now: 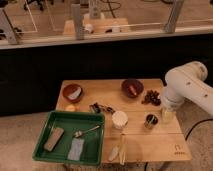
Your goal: Place brush in table surface
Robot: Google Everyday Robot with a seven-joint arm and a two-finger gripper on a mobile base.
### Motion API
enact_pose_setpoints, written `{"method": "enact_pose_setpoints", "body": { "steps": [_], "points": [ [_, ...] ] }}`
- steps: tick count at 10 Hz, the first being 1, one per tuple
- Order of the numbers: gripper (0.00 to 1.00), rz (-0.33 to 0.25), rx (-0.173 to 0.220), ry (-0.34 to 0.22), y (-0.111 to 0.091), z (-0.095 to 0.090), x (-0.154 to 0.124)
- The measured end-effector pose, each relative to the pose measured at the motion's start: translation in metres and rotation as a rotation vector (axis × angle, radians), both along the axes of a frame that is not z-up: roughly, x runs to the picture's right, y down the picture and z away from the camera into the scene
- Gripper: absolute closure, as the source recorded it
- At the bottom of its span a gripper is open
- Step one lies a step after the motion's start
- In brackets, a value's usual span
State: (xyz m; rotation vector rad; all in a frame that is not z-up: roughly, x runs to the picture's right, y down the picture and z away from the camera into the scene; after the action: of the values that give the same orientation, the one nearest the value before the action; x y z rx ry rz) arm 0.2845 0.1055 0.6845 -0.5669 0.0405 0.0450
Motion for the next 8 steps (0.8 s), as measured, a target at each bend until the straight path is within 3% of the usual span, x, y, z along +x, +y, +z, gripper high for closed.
{"method": "enact_pose_setpoints", "body": {
  "steps": [2, 4, 8],
  "points": [
    [0.20, 0.000, 0.000, -0.001, 0.000, 0.000, -0.001],
    [0.20, -0.005, 0.000, -0.037, -0.001, 0.009, -0.018],
    [0.20, -0.036, 0.009, -0.146, -0.014, 0.038, -0.107]
  ]
}}
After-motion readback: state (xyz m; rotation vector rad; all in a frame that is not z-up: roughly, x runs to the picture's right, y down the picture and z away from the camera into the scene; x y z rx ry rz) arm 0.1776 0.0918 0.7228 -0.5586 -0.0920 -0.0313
